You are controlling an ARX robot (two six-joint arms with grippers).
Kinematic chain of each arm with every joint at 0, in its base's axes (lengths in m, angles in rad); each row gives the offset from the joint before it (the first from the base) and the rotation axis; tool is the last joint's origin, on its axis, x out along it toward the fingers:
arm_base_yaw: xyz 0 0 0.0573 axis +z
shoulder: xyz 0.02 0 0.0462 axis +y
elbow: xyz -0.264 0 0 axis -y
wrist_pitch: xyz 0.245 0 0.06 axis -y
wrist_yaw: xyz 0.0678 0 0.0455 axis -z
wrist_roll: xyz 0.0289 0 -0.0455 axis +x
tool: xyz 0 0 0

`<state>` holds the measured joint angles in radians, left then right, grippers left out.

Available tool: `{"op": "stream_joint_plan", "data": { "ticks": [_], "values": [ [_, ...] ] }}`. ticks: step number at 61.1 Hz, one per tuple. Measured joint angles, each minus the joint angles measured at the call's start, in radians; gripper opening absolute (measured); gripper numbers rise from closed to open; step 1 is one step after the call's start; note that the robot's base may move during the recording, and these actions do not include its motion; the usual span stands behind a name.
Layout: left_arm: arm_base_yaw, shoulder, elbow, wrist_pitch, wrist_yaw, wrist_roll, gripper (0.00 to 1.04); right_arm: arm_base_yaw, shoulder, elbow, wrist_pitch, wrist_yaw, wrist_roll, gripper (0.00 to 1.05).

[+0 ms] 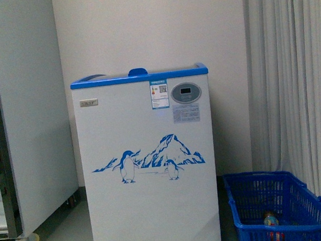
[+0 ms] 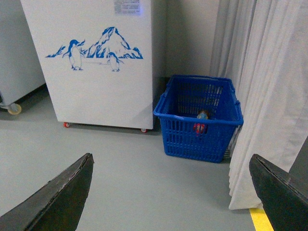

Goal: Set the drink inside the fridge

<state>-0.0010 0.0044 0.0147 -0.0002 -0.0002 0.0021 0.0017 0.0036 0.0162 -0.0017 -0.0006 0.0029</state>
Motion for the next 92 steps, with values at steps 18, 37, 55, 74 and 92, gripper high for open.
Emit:
{"op": "stream_joint_plan", "data": {
  "ticks": [18,37,55,74,92],
  "values": [
    [0.0,0.0,0.0,0.0,0.0,0.0,0.97,0.0,0.0,0.0,0.0,0.0,0.0,0.97],
    [0.0,0.0,0.0,0.0,0.0,0.0,0.97,0.0,0.0,0.0,0.0,0.0,0.0,0.97],
    [0.0,0.0,0.0,0.0,0.0,0.0,0.97,0.0,0.0,0.0,0.0,0.0,0.0,0.97],
    [0.0,0.0,0.0,0.0,0.0,0.0,0.97,0.0,0.0,0.0,0.0,0.0,0.0,0.97],
    [0.0,0.0,0.0,0.0,0.0,0.0,0.97,0.0,0.0,0.0,0.0,0.0,0.0,0.97]
  ]
}}
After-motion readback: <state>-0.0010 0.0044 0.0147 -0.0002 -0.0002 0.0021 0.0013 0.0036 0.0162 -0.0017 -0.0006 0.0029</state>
